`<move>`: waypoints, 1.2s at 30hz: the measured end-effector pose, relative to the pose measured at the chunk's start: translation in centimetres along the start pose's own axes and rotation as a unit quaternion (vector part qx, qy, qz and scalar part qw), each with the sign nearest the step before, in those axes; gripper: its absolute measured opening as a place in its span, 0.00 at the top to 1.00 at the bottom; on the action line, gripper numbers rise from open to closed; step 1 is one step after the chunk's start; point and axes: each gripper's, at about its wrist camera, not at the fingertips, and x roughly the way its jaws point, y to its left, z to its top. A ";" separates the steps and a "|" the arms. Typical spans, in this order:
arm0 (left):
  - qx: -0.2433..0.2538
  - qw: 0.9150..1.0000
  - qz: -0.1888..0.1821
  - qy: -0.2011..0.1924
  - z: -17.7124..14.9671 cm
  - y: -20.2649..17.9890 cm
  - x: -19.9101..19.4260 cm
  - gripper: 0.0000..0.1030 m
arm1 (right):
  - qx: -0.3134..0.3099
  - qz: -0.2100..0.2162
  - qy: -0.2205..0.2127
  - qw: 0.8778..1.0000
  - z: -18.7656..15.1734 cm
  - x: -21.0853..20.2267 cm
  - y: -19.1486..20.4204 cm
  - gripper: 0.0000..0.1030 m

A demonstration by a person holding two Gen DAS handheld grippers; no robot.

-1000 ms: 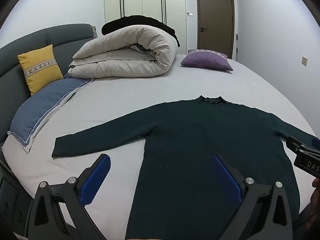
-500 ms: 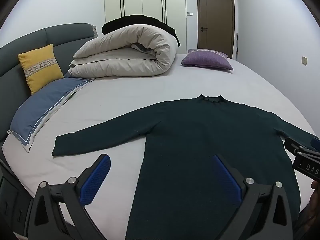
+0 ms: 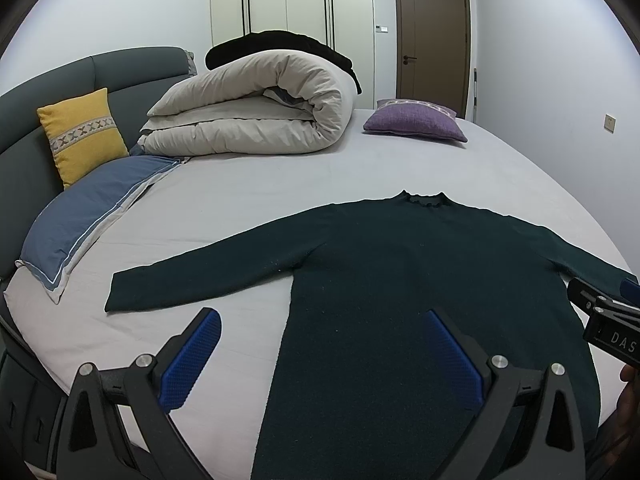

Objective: Fold small clothes

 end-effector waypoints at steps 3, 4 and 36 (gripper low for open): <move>0.000 1.000 0.000 0.000 0.0 0.0 0.0 0.00 | -0.001 -0.002 0.000 1.000 -0.1 -0.1 0.2 0.00; 0.000 1.000 0.000 0.000 0.0 0.0 0.0 0.00 | 0.000 -0.002 -0.001 1.000 -0.1 -0.1 0.2 0.00; 0.000 1.000 0.000 -0.001 -0.2 0.2 -0.2 0.00 | 0.001 0.004 0.001 1.000 -0.4 0.1 0.4 0.00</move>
